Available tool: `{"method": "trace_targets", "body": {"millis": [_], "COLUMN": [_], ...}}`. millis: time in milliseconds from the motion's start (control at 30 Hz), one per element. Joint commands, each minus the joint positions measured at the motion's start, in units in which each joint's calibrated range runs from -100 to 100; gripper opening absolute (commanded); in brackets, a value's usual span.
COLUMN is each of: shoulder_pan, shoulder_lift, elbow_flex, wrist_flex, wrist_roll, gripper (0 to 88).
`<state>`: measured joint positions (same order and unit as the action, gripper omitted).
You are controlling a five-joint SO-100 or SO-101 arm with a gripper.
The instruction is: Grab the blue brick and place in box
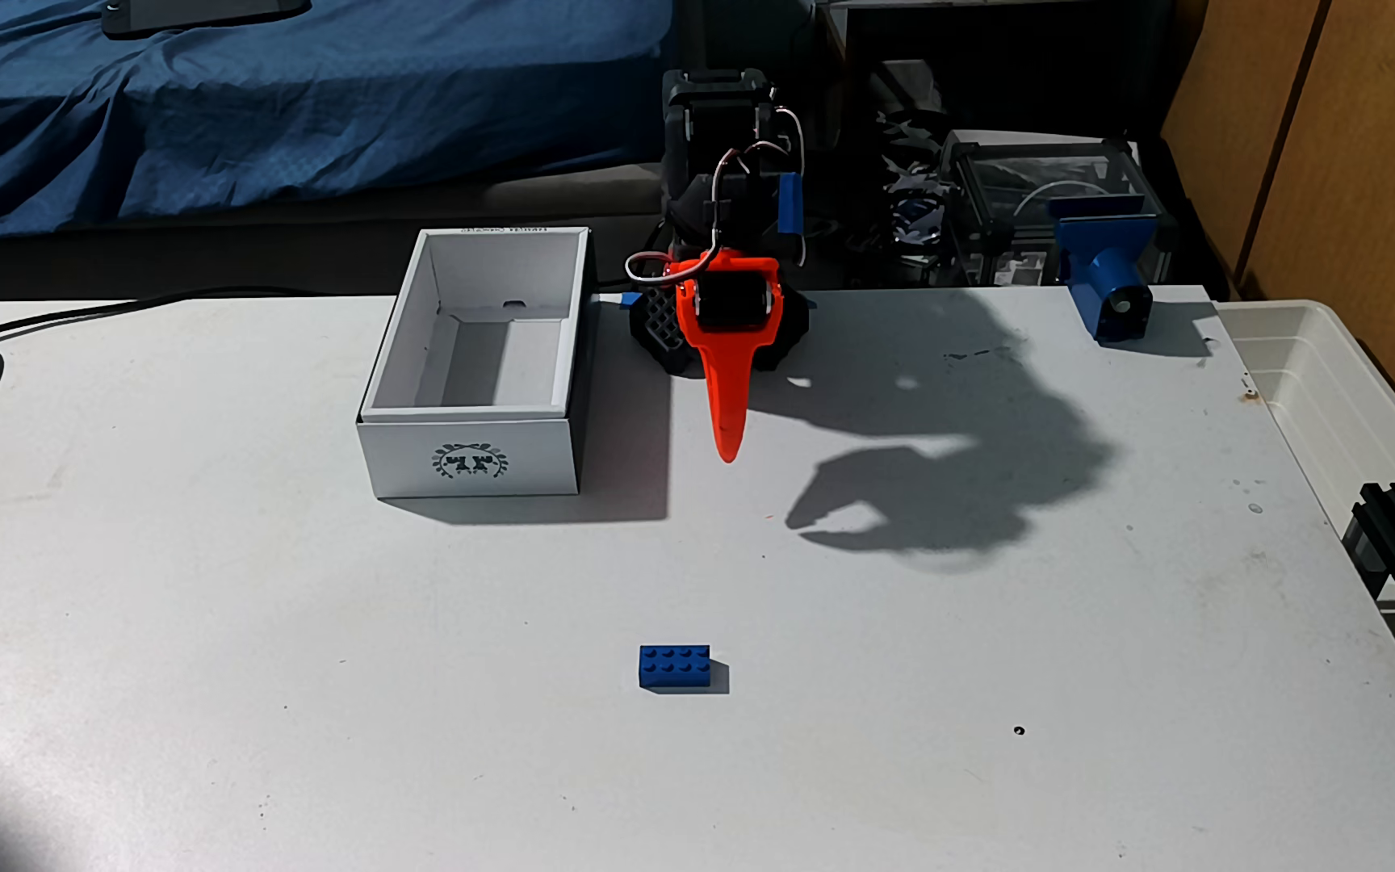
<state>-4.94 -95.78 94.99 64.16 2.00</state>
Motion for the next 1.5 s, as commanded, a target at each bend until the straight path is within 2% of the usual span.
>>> {"method": "trace_targets", "body": {"millis": [0, 200, 633, 967, 1133, 1467], "shoulder_pan": [-1.7, -0.8, 14.5, 22.7, 23.9, 23.7], "shoulder_lift": [-0.2, -0.2, 0.7, 1.9, 12.6, 45.2], "elbow_flex": [0.7, 1.2, -11.4, -12.7, -19.1, -40.4], "wrist_flex": [-4.3, -5.9, 1.4, 1.7, 1.8, 1.1], "wrist_roll": [-0.2, 0.2, 2.9, 6.8, 7.0, 6.4], "gripper": [0.9, 0.9, 1.0, 1.2, 1.2, 1.1]}}
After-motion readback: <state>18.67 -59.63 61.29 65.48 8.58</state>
